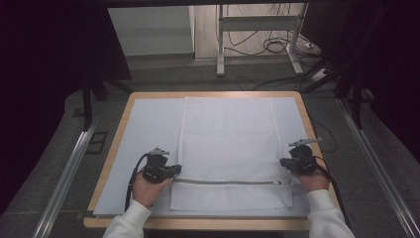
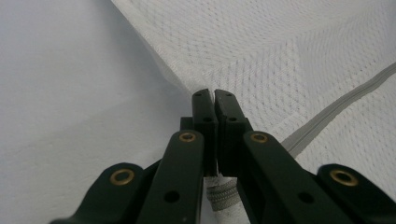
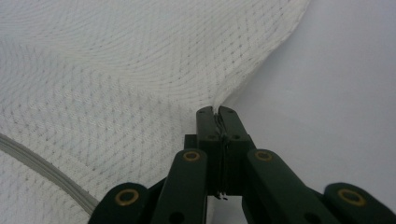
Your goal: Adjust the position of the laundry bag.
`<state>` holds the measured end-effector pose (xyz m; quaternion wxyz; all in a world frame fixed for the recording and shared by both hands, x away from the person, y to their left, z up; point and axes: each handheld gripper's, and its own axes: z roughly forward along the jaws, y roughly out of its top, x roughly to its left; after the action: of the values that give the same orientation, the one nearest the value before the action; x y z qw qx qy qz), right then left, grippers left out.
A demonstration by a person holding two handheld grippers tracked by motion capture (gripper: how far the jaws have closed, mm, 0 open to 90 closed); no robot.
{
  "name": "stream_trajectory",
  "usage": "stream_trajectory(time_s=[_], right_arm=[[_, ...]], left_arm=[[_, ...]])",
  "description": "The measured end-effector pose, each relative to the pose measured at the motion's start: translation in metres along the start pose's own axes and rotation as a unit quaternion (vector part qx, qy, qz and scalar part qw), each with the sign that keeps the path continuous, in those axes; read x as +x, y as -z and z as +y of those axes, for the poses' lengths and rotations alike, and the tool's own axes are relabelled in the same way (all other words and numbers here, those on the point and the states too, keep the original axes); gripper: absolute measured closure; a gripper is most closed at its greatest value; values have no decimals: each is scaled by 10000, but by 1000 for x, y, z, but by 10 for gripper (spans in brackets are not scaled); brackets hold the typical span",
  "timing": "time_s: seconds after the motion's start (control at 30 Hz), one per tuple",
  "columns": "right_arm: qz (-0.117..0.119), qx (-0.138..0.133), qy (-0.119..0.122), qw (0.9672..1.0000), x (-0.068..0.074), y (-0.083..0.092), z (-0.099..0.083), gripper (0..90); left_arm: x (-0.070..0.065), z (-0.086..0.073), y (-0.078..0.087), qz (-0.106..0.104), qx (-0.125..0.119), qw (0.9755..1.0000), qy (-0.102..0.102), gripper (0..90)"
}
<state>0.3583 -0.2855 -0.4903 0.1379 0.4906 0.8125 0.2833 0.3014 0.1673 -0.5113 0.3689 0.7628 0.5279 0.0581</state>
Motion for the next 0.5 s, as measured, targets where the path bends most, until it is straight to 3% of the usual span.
stream_trajectory(time_s=[0.5], right_arm=[[127, 26, 78, 9999, 15, -7, 3, 883]], left_arm=[[16, -7, 9, 64, 21, 9999, 119, 891]])
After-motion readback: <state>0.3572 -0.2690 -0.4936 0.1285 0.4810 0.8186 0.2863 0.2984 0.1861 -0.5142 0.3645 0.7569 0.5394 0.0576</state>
